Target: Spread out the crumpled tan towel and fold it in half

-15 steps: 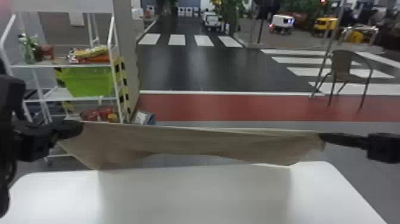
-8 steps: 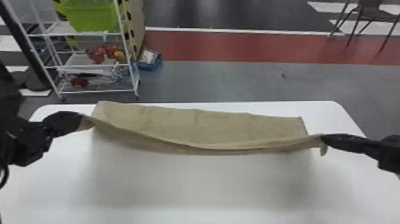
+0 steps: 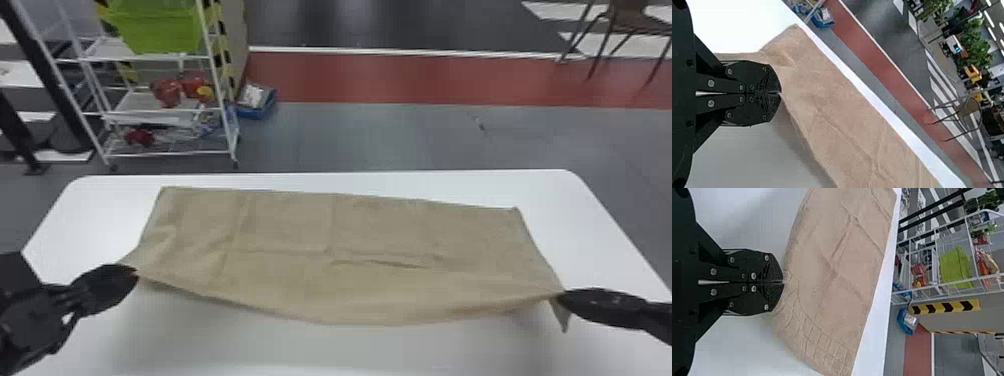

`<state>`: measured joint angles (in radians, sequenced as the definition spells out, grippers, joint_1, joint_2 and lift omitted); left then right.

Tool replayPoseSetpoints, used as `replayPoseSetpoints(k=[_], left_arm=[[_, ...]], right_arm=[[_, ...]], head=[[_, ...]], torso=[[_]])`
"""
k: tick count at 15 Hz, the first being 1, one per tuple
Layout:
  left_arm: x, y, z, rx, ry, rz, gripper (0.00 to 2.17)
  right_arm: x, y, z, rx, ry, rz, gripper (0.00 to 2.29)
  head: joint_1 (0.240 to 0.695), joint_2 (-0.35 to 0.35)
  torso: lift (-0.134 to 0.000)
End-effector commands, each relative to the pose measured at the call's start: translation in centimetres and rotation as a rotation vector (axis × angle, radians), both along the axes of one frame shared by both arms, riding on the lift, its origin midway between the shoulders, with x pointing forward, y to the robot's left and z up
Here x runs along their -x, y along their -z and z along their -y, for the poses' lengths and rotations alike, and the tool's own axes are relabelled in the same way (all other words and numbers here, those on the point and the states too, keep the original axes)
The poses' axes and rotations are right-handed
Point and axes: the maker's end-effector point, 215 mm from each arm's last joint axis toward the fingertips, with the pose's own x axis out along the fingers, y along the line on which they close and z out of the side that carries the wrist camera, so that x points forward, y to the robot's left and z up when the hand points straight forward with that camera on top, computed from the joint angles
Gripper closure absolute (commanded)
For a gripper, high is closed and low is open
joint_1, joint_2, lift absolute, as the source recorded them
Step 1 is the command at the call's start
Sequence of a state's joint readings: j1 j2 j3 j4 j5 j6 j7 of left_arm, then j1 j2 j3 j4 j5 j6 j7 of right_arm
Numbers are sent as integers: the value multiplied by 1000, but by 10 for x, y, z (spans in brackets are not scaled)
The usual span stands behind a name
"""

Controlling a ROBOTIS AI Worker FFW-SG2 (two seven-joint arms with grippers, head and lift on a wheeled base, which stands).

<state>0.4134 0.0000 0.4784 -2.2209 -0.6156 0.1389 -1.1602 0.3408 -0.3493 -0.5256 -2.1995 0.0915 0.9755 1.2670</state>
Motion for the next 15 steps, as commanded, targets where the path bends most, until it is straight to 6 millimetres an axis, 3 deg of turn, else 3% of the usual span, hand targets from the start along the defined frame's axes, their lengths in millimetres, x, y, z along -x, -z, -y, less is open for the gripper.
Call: replayPoseSetpoints(k=[1, 4, 6, 11, 13, 14, 15], left_arm=[[29, 15, 7, -45, 77, -29, 1878], [55, 34, 14, -62, 122, -75, 1878], [67, 41, 16, -60, 138, -109, 1878], [98, 47, 29, -62, 203, -184, 1878], [107, 43, 33, -63, 226, -203, 1744], [108, 41, 33, -65, 229, -204, 1720], [112, 42, 33, -52, 222, -227, 1291]], right_arm=[[7, -23, 33, 1, 44, 35, 2179], [23, -36, 53, 8, 32, 44, 2179], [27, -31, 59, 72, 2, 52, 2179], [26, -17, 83, 239, -70, 80, 2179], [22, -11, 87, 320, -142, 115, 2155], [22, -8, 90, 331, -153, 115, 1922], [23, -7, 95, 338, -150, 108, 1534]], head=[[695, -53], [695, -110], [695, -165], [695, -227], [695, -266], [695, -279], [695, -286]], torso=[[-121], [-121], [-121], [-121], [-121], [-121], [-121]])
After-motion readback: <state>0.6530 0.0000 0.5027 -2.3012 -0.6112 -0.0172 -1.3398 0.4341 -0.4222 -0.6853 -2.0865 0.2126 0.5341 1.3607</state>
